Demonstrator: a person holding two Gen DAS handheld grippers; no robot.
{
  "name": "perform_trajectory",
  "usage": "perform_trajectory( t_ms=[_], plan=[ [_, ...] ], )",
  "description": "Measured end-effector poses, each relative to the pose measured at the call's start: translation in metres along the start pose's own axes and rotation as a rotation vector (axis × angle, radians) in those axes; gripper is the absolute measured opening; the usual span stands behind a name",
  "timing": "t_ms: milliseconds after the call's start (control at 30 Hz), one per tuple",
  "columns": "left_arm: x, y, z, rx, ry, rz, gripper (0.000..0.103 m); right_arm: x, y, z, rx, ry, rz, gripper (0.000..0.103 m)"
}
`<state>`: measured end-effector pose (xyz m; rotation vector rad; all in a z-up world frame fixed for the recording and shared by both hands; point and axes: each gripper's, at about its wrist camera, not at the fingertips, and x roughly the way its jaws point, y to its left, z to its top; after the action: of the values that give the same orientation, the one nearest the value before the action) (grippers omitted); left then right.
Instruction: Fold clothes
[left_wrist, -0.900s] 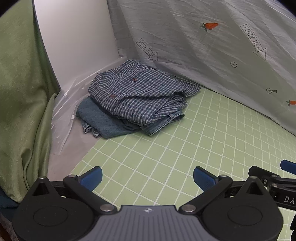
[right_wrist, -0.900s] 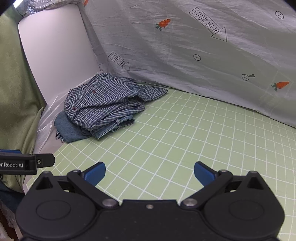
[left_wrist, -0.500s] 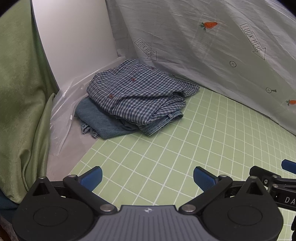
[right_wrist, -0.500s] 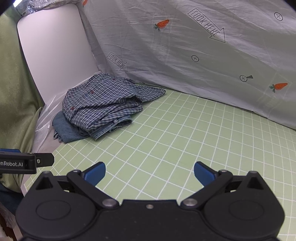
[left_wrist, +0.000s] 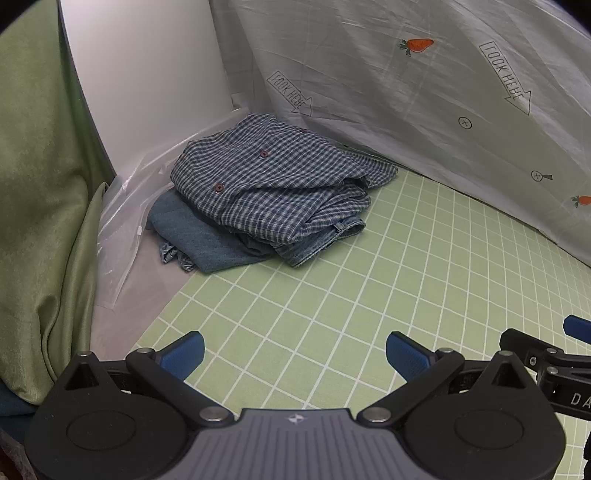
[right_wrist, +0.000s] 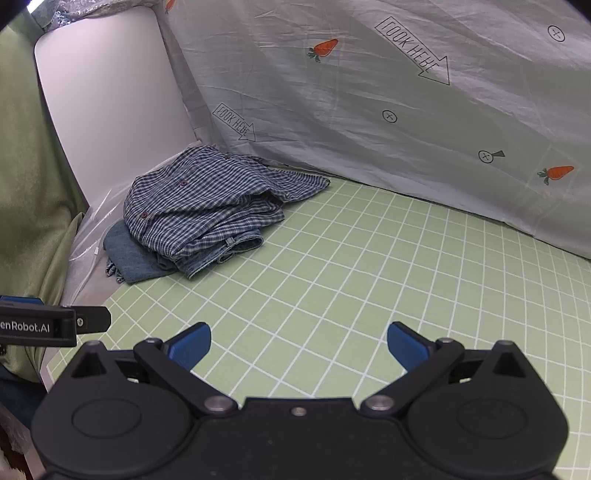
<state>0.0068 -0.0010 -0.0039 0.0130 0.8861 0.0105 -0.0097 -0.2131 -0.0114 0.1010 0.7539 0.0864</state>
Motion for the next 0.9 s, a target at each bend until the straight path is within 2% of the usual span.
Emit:
perform_trajectory(
  t_ms=[900],
  plan=[
    [0.004,0.0005,0.0019,0.008,0.01,-0.005,0.103,0.0046,0.0025,-0.0011,-0.008,0.009,0.0,0.103]
  ],
)
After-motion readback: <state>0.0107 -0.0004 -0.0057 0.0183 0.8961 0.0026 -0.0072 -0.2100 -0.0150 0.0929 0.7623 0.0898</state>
